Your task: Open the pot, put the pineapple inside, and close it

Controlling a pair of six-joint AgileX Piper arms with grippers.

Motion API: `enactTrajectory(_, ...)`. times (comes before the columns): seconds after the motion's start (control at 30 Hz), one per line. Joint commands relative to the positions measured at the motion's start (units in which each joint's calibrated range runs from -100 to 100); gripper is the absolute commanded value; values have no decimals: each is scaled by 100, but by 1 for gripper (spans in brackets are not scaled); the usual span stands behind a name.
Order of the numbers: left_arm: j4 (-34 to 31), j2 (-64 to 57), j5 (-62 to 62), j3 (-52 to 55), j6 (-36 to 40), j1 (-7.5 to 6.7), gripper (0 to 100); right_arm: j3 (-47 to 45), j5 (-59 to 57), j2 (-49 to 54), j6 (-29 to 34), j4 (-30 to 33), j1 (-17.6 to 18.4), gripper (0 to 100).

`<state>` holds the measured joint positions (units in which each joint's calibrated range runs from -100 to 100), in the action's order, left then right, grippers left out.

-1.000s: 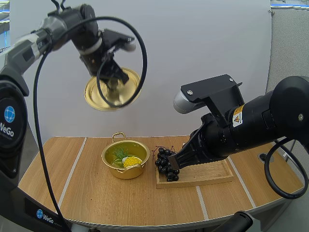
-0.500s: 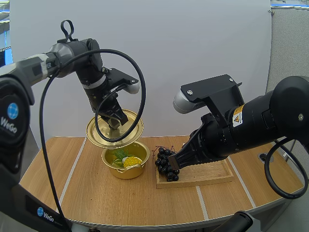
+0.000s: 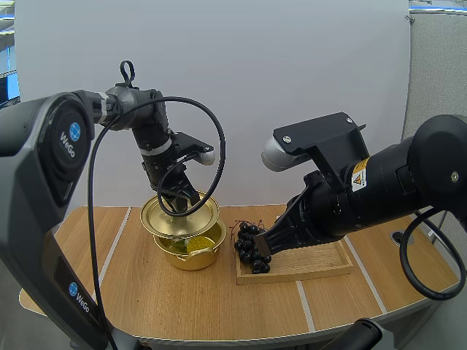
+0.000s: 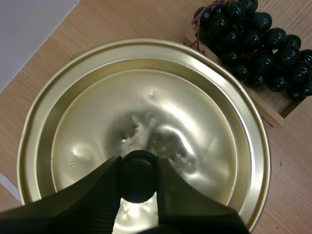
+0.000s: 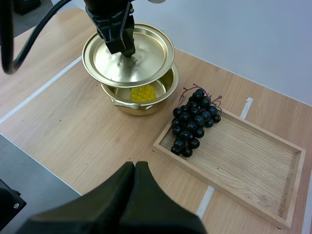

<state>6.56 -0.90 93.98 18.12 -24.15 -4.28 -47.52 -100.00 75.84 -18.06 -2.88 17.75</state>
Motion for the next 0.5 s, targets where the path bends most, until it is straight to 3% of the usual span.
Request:
enactTrajectory(0.0,137,111,-128,19,-19,-14,0,-10,0,62,-52,-21,-31,0)
enactTrajectory(0.2,365,172,-394,6,-65,-37,0,-10,0,62,-52,-21,-31,0)
enactTrajectory(0.47,85,328,-492,6,76,-232,0,-10,0,62,-52,-21,-31,0)
